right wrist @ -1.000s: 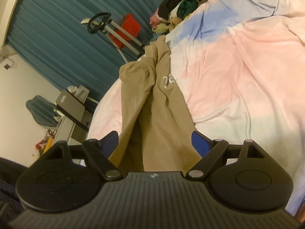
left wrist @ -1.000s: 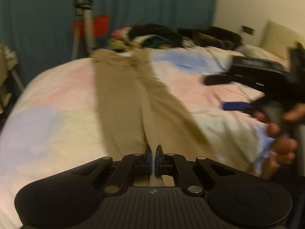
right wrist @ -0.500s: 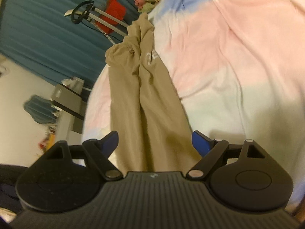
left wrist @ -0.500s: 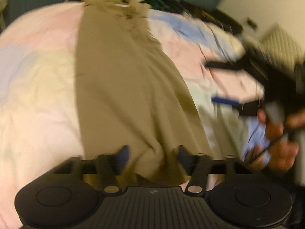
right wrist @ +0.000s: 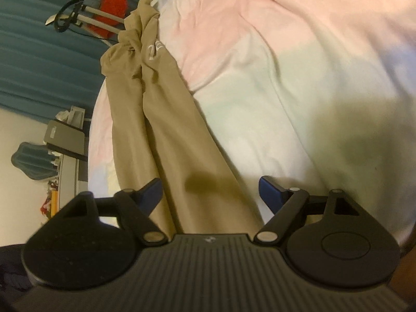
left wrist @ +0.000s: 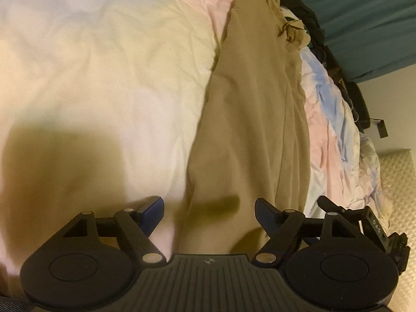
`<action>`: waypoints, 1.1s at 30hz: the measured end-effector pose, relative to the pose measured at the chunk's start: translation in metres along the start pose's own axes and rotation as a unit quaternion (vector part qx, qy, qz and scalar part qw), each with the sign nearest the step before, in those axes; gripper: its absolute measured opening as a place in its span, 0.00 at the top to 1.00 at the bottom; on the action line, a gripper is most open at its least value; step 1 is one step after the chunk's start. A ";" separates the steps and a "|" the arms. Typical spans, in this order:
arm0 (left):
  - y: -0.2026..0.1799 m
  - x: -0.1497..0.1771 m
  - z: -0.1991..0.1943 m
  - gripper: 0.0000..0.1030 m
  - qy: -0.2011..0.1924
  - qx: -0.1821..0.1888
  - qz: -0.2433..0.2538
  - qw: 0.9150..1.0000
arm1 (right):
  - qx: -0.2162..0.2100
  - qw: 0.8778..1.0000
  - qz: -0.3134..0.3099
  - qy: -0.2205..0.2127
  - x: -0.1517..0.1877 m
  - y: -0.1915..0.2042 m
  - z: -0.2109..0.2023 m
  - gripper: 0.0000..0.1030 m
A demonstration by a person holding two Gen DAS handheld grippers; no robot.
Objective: Fold clothes
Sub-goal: 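Grasp the shirt hem with both grippers and straighten the folded strip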
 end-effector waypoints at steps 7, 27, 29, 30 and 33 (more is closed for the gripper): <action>-0.016 0.016 0.007 0.50 0.020 0.024 0.022 0.999 | -0.022 0.999 0.020 0.026 0.012 -0.001 -0.002 0.51; -0.011 0.029 0.010 0.61 0.031 0.024 0.017 0.999 | 0.003 0.998 -0.030 0.047 0.037 0.010 0.003 0.35; -0.013 0.032 0.009 0.73 0.031 0.020 0.022 0.999 | -0.005 0.999 -0.033 0.042 0.036 0.012 -0.003 0.51; -0.013 0.033 0.009 0.81 0.032 0.018 0.024 0.999 | -0.009 0.999 -0.034 0.040 0.036 0.013 -0.006 0.56; -0.011 0.033 0.005 0.90 0.027 0.027 0.013 0.999 | -0.022 0.999 -0.038 0.033 0.034 0.017 -0.014 0.80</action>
Point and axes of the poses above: each gripper's, at about its wrist camera, not at the fingertips, and z roughly the way its jaws point, y to its left, x to its underside, the point moved 6 cm from there along z, roughly the way its jaws point, and after that the axes turned 4 degrees about y, right-handed, at the moved point
